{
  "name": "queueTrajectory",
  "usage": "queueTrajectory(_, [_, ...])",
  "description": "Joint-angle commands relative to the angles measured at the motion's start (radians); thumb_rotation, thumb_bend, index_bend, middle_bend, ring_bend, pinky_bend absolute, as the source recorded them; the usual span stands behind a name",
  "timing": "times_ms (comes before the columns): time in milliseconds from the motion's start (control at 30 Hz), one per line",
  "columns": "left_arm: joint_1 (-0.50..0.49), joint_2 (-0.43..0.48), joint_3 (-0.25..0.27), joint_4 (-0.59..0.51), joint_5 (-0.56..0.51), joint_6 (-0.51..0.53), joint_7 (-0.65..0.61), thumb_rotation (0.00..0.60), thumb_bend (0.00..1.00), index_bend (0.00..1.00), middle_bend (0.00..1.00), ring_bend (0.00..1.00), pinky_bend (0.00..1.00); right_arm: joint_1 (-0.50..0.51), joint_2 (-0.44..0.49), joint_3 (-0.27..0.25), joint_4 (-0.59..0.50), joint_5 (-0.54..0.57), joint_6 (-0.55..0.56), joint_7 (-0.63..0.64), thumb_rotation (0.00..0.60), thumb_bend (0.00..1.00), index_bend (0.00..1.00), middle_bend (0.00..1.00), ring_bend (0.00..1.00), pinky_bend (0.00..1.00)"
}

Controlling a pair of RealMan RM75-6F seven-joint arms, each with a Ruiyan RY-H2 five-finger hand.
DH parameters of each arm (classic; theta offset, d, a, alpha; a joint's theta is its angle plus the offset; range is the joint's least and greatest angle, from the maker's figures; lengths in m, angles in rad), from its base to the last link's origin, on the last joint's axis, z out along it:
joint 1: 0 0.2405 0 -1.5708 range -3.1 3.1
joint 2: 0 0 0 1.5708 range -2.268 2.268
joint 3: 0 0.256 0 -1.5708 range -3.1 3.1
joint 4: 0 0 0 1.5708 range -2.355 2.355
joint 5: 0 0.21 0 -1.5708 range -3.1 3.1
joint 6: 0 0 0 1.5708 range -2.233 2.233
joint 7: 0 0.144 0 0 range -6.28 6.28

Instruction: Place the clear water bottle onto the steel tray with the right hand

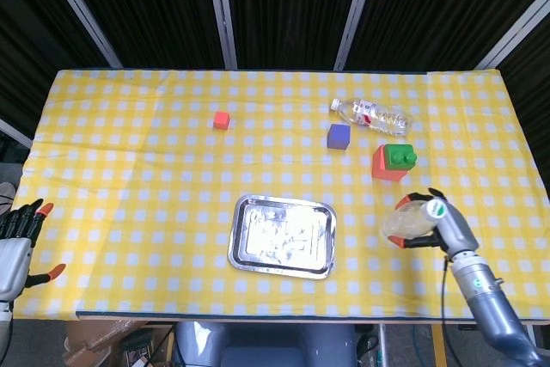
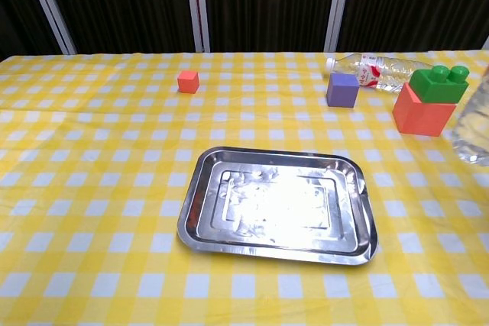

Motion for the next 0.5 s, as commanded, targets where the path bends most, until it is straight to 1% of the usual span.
queueTrajectory(33, [0.000,0.000,0.002,-0.004,0.007,0.003,0.005,0.600,0.15,0.05,0.00,0.00,0.00,-0.096,0.103,-0.009,0.139,-0.122,-0.034,0.214,0.600,0.49,0.77,0.59,0.27,0.00])
queueTrajectory(133, [0.000,-0.003,0.004,-0.007,0.012,0.004,0.011,0.600,0.15,0.05,0.00,0.00,0.00,-0.112,0.119,-0.012,0.156,-0.183,-0.033,0.272,0.600,0.49,0.77,0.59,0.27,0.00])
queueTrajectory(233, [-0.001,-0.003,0.005,-0.009,0.011,0.002,0.012,0.600,0.15,0.05,0.00,0.00,0.00,-0.108,0.112,-0.013,0.118,-0.239,-0.033,0.282,0.600,0.49,0.77,0.59,0.27,0.00])
queueTrajectory(333, [0.000,0.001,0.004,-0.010,0.013,0.005,0.004,0.600,0.15,0.05,0.00,0.00,0.00,-0.081,0.077,-0.017,0.046,-0.280,-0.042,0.218,0.600,0.49,0.77,0.59,0.27,0.00])
queueTrajectory(433, [0.003,0.008,0.003,-0.013,0.016,0.011,-0.012,0.600,0.15,0.05,0.00,0.00,0.00,-0.038,0.009,-0.014,-0.028,-0.272,-0.058,0.115,0.600,0.49,0.77,0.59,0.27,0.00])
queueTrajectory(500, [0.006,0.016,0.002,-0.013,0.018,0.017,-0.029,0.600,0.15,0.05,0.00,0.00,0.00,0.007,-0.062,-0.007,-0.078,-0.235,-0.074,0.016,0.600,0.49,0.77,0.59,0.27,0.00])
